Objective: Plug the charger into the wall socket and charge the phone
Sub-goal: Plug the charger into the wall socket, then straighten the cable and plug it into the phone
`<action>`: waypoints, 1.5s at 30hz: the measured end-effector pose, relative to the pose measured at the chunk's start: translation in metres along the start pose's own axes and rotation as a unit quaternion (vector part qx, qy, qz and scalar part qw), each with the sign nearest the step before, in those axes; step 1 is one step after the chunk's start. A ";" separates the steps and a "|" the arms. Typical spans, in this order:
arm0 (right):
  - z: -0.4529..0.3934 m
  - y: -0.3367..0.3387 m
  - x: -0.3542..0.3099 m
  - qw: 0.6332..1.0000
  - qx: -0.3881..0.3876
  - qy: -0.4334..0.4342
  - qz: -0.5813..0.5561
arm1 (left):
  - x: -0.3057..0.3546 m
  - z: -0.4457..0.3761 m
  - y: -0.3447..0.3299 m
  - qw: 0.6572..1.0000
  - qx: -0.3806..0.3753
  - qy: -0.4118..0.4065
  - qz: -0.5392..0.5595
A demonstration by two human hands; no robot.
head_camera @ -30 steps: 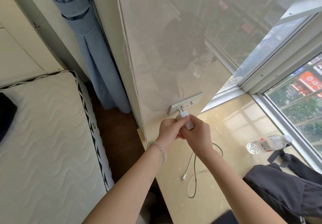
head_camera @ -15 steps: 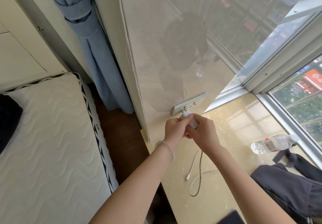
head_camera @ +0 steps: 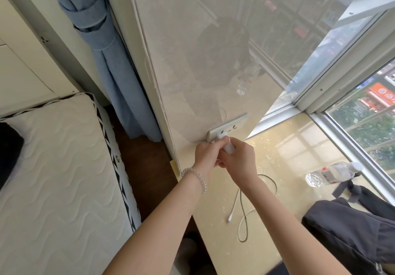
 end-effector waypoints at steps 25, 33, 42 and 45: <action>0.103 0.045 0.087 0.988 -0.067 -0.134 -0.040 | -0.098 0.062 0.015 0.989 -0.098 0.106 0.007; 0.154 0.113 0.104 0.995 -0.008 -0.099 -0.013 | -0.126 0.117 -0.034 0.969 -0.202 0.050 -0.131; 0.198 0.193 0.103 0.996 0.062 -0.059 0.026 | -0.150 0.187 -0.104 0.908 -0.310 -0.051 -0.276; 0.215 0.220 0.108 0.994 0.087 -0.063 0.017 | -0.162 0.210 -0.123 0.883 -0.338 -0.076 -0.316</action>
Point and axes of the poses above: each hand's wrist, its own z-axis away from the middle knuckle, its own y-axis out of the back of the hand, x = y × z, the point moved 7 cm from there along -z, towards the middle knuckle, and after that the axes turned 6 degrees about x, right-handed, at the moved point
